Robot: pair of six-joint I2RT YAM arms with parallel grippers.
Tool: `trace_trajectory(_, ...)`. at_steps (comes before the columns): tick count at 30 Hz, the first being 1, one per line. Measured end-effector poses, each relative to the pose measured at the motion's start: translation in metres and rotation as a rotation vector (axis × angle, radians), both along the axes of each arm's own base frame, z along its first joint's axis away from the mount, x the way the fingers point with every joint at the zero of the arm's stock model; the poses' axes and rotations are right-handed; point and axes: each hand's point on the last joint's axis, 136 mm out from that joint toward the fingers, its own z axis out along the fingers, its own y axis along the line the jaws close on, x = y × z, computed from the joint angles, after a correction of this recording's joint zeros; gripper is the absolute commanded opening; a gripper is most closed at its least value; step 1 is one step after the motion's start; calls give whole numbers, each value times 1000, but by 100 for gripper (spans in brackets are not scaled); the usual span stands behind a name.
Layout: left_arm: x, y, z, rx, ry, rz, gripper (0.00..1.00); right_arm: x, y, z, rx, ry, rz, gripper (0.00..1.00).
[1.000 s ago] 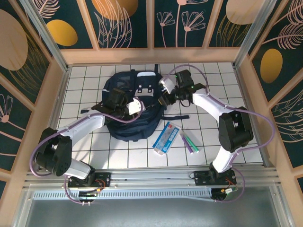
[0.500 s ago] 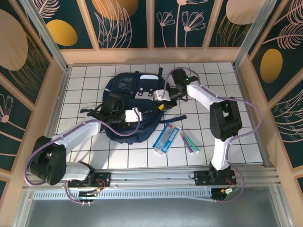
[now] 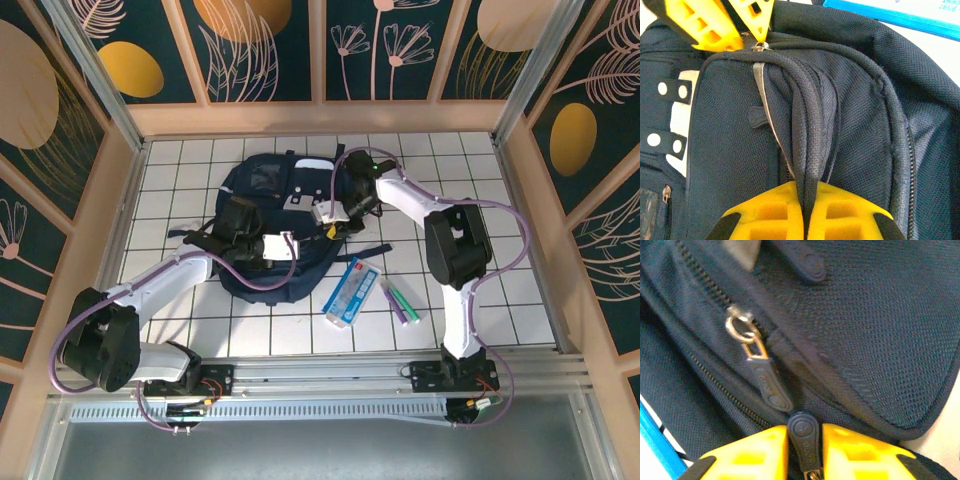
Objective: Pack the student bag
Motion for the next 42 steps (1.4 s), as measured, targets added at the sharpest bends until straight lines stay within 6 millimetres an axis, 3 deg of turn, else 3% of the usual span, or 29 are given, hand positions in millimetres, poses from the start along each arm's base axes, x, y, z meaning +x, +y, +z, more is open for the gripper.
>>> trace_trajectory(7, -1, 0, -1, 1, 5, -1, 0, -3, -4, 8, 11, -44, -10, 1)
trace_trajectory(16, 2, 3, 1, -27, 33, 36, 0, -5, -10, 24, 69, -82, -29, 0)
trace_trajectory(22, 13, 4, 11, -82, 64, 90, 0, -21, -20, 35, 119, -51, -50, 0)
trace_trajectory(25, 21, -1, 16, -108, 85, 113, 0, -34, -16, 45, 169, -30, -37, 0)
trace_trajectory(26, 23, -2, 17, -114, 90, 115, 0, -39, -14, 48, 187, -29, -30, 7)
trace_trajectory(28, 24, -4, 17, -121, 101, 116, 0, -43, -9, 53, 216, -31, -38, 11)
trace_trajectory(30, 23, -4, 17, -123, 105, 116, 0, -42, -7, 59, 236, -28, -85, 26)
trace_trajectory(34, 23, -5, 17, -128, 107, 111, 0, -6, -12, 64, 230, -74, -269, 42)
trace_trajectory(36, 22, -5, 17, -127, 105, 108, 0, 19, -19, 67, 216, -58, -447, 43)
trace_trajectory(37, 22, -5, 17, -128, 106, 107, 0, 31, -21, 70, 209, -34, -533, 37)
trace_trajectory(39, 20, -5, 17, -129, 107, 106, 0, 61, -17, 87, 233, 43, -710, 33)
trace_trajectory(42, 19, -5, 17, -137, 111, 102, 0, 91, -9, 122, 340, 169, -958, 42)
